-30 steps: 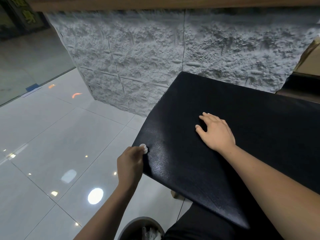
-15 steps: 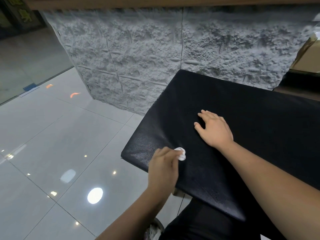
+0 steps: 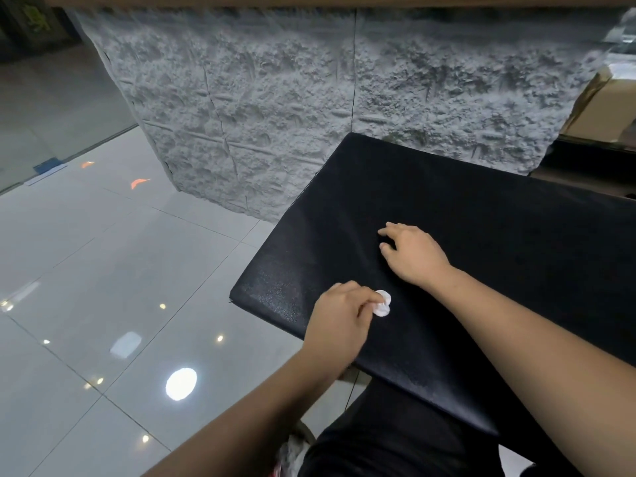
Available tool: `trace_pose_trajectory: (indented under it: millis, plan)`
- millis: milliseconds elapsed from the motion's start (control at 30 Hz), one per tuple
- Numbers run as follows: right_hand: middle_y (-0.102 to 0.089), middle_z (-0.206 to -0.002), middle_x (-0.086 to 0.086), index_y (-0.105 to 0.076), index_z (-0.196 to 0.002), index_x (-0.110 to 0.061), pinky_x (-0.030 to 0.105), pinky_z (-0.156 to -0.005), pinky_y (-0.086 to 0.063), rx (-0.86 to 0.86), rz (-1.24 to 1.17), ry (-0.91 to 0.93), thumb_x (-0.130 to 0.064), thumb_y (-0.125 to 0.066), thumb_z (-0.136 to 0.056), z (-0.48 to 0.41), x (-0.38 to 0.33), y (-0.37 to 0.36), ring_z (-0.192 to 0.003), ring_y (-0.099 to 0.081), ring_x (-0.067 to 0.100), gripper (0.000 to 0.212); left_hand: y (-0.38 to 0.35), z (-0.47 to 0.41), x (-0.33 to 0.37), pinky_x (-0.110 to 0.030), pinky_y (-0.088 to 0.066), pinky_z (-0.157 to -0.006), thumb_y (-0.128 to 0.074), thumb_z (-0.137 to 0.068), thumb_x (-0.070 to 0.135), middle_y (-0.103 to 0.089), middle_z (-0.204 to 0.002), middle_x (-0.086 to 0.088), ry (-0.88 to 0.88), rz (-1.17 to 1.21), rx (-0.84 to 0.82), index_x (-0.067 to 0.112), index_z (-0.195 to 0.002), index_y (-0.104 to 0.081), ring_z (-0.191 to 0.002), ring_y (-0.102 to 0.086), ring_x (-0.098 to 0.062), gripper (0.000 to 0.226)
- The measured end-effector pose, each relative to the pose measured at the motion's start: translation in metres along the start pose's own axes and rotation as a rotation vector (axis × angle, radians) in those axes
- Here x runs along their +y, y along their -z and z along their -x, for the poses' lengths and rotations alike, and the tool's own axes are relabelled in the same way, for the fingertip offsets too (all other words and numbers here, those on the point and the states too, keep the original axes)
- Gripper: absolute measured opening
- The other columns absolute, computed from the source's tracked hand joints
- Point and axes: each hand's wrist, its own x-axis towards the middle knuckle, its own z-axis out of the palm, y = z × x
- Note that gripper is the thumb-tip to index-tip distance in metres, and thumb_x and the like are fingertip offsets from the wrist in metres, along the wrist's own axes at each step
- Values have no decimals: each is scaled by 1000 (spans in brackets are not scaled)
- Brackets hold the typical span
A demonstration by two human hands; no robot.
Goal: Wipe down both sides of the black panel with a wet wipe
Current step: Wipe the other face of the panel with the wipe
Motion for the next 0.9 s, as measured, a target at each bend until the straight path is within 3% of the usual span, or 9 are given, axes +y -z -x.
trace_pose_trajectory:
  millis: [133,233,333,467,567,633,733,900]
  plan:
    - [-58,-150,-9,-64,-140,-33,35,-115,-40,-46,-166,108,-33,-58,-102,40,-24,4,-139,-50,16,39,24,1,-19,-16,-53,-82,-80,-90,25,-74,-94,22,120,126,77,34,-96,-82,-89,-68,6,11]
    - [-57,-150,-12,-64,-141,-34,33,-118,-37,-92,-163,203,-35,-60,-102,69,-45,-1,-140,-49,13,39,45,9,-45,-19,-56,-80,-83,-89,28,-75,-93,18,131,41,122,35,-97,-83,-86,-69,3,10]
    - [-48,-158,-13,-55,-149,-36,37,-124,-31,-130,-117,246,-41,-55,-104,90,-62,-12,-150,-36,9,46,63,21,-78,-27,-57,-77,-81,-92,26,-75,-94,16,175,-57,139,32,-96,-84,-85,-69,-5,7]
    - [-41,-163,-13,-47,-156,-34,31,-124,-23,-80,-52,295,-45,-46,-107,102,-76,-24,-153,-30,7,49,84,39,-115,-12,-49,-76,-79,-92,17,-71,-88,29,253,-48,247,35,-88,-81,-86,-68,4,18]
    - [-36,-166,-13,-42,-159,-31,27,-122,-18,-42,29,355,-47,-40,-109,102,-78,-27,-154,-25,6,52,94,42,-137,-11,-49,-80,-77,-94,16,-75,-92,19,281,-87,303,32,-95,-82,-84,-67,4,17]
    - [-36,-166,-12,-41,-160,-30,28,-124,-19,-26,72,392,-48,-37,-110,99,-78,-27,-155,-24,7,53,97,41,-150,-12,-50,-81,-75,-96,19,-75,-95,16,316,-78,320,32,-97,-82,-85,-68,3,15]
    - [-34,-168,-10,-41,-160,-29,32,-126,-22,-22,97,398,-51,-34,-110,92,-76,-28,-156,-23,8,55,100,39,-164,-26,-55,-85,-71,-97,19,-76,-98,13,370,-56,322,30,-99,-82,-89,-70,-4,15]
    - [-30,-170,-11,-39,-161,-30,38,-127,-24,-30,84,358,-55,-31,-110,86,-69,-34,-158,-19,8,58,98,42,-170,-13,-50,-87,-72,-94,20,-75,-96,21,428,29,379,34,-92,-81,-91,-68,6,17]
